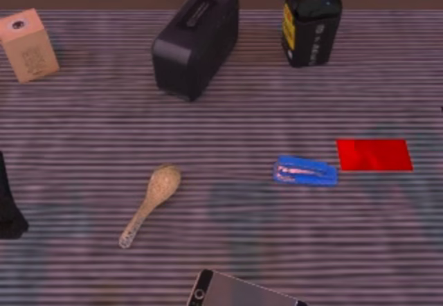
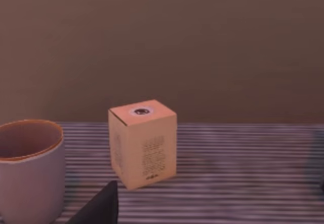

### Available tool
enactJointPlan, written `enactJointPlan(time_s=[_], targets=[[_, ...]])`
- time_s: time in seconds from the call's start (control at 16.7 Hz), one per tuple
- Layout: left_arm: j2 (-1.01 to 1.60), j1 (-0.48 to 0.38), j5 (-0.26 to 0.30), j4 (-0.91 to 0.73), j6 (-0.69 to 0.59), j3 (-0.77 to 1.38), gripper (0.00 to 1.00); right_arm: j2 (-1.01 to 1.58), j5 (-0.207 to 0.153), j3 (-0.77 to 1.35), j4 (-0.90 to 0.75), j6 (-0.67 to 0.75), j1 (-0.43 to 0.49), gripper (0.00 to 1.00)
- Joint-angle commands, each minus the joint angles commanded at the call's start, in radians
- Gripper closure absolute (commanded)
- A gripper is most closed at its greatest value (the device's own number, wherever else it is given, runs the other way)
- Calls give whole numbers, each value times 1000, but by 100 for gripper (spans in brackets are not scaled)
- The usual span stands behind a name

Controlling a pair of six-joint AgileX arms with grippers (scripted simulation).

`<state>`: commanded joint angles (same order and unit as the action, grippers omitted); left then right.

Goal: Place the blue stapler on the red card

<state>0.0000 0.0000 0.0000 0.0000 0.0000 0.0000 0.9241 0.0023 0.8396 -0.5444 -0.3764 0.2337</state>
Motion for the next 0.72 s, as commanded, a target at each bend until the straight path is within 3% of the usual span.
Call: enactJointPlan(time_s=[0.42, 0.72], targets=[[0, 0, 0, 0, 0, 0, 0, 819, 0, 648, -440, -293, 181, 0], [0, 0, 0, 0, 0, 0, 0, 1193, -1, 997, -658, -448, 279, 0]])
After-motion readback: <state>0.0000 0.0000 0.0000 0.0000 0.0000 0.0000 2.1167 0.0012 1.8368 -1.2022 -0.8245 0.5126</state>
